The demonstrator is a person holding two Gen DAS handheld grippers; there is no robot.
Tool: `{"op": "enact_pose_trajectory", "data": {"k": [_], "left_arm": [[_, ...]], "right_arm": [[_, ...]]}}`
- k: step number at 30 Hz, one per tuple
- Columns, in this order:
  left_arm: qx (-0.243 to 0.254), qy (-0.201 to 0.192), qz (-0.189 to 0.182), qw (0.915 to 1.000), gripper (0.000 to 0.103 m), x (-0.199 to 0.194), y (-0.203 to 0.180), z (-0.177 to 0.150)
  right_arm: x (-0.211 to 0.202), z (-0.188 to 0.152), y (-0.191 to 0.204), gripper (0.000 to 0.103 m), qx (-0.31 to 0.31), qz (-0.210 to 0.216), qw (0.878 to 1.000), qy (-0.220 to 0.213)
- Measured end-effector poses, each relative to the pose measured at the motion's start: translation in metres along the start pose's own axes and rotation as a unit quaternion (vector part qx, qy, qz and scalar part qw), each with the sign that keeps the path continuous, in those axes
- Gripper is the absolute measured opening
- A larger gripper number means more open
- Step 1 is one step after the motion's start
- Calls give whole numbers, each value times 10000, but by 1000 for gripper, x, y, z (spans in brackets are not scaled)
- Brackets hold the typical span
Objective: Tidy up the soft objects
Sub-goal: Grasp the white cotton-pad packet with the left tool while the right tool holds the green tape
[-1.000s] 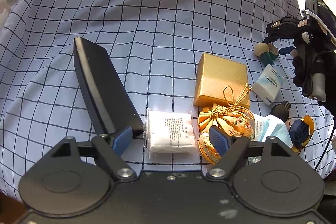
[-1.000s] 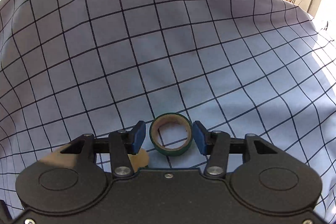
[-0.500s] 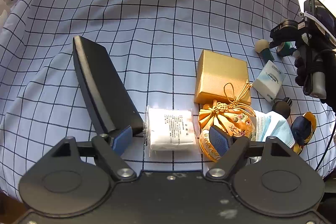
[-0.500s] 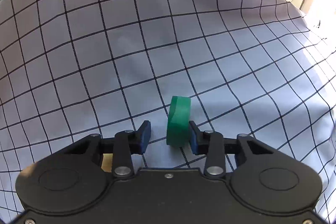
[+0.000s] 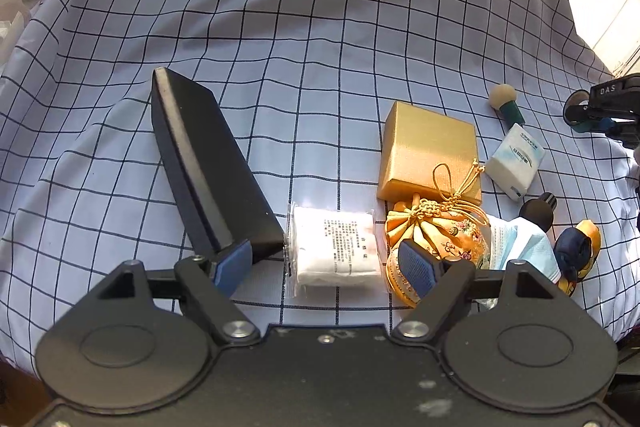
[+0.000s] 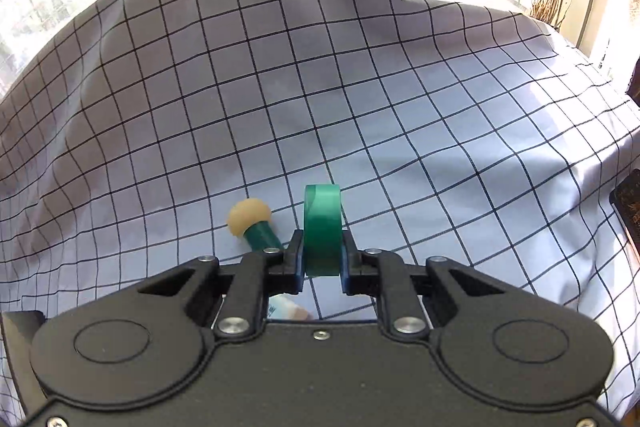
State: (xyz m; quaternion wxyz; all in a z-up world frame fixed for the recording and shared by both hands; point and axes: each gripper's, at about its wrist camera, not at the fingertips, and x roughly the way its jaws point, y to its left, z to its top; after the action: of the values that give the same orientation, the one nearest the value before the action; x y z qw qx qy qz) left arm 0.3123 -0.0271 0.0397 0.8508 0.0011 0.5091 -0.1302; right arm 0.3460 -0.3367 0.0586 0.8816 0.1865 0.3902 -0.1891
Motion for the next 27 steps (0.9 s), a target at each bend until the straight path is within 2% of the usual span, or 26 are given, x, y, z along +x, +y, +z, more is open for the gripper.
{"op": "enact_pose_trajectory", "data": {"k": [7, 12, 16, 24, 27], "left_arm": [[-20, -100, 1, 9999, 79, -1, -3, -1], [58, -185, -104, 9998, 81, 1, -16, -3], [44, -260, -76, 9996, 81, 3, -19, -2], [58, -157, 255, 9995, 82, 23, -20, 0], [88, -55, 220, 9997, 82, 33, -22, 2]], "right_arm": [[-73, -60, -2, 15, -174, 776, 9967, -132], [-101, -100, -10, 15, -104, 983, 9949, -214], [-110, -120, -8, 15, -307, 867, 9948, -440], [-109, -131, -10, 15, -466, 1105, 9923, -310], [-110, -133, -13, 15, -463, 1231, 9910, -260]]}}
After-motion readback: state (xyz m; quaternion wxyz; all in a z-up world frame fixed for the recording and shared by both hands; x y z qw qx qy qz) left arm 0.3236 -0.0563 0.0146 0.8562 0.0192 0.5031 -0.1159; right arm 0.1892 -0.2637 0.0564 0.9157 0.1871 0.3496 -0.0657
